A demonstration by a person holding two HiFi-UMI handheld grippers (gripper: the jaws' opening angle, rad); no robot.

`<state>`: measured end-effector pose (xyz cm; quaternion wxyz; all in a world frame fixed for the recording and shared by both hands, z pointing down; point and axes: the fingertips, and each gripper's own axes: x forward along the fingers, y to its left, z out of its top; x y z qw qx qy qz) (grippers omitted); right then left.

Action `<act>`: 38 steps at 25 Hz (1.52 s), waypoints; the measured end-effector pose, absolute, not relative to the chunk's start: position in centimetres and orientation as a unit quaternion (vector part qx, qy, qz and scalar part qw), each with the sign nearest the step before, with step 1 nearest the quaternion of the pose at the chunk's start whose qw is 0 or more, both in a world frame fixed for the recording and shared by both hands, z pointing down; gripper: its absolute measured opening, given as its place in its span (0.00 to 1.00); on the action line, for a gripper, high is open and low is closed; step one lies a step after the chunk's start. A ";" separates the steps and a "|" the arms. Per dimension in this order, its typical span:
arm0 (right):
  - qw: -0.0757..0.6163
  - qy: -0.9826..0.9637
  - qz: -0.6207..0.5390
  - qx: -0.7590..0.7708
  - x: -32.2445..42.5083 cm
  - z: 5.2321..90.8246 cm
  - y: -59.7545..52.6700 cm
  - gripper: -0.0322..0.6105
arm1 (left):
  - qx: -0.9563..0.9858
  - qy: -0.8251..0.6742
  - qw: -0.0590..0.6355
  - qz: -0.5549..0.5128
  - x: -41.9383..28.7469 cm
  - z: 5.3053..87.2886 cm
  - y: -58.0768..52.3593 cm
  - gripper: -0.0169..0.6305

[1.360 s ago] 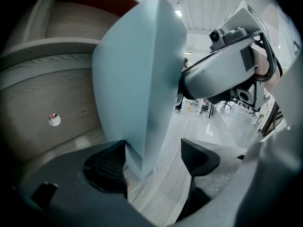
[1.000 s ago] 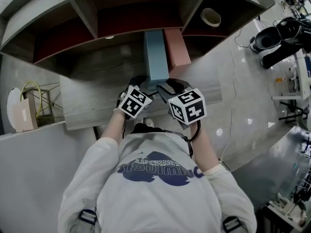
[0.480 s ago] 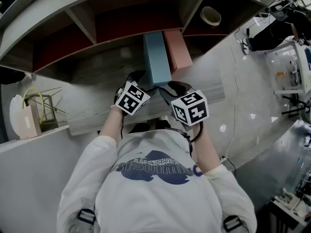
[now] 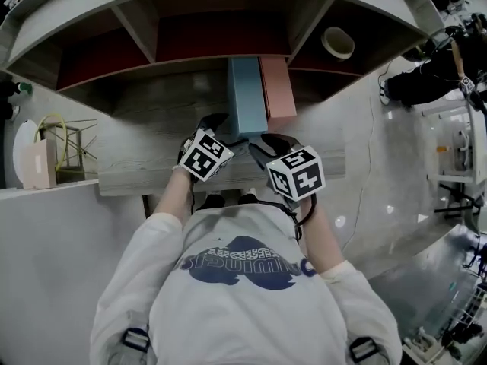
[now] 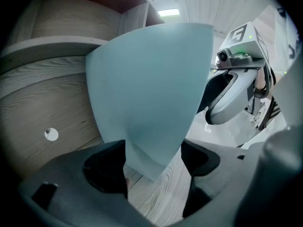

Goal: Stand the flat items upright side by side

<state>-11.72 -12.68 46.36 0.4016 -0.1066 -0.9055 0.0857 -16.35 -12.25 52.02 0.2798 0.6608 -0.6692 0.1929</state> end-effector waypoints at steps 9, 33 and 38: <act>0.406 -0.898 0.077 -0.154 -11.1 46.9 -12.2 0.26 | 0.633 -0.693 0.288 0.193 -16.8 51.8 -12.6 0.61; 0.416 -0.883 0.066 -0.208 -11.4 46.5 -14.0 0.27 | 0.651 -0.668 0.297 0.206 -17.9 51.9 -14.2 0.61; 0.437 -0.886 0.003 -0.152 -9.4 47.5 -20.8 0.31 | 0.645 -0.674 0.277 0.230 -18.2 51.2 -13.8 0.61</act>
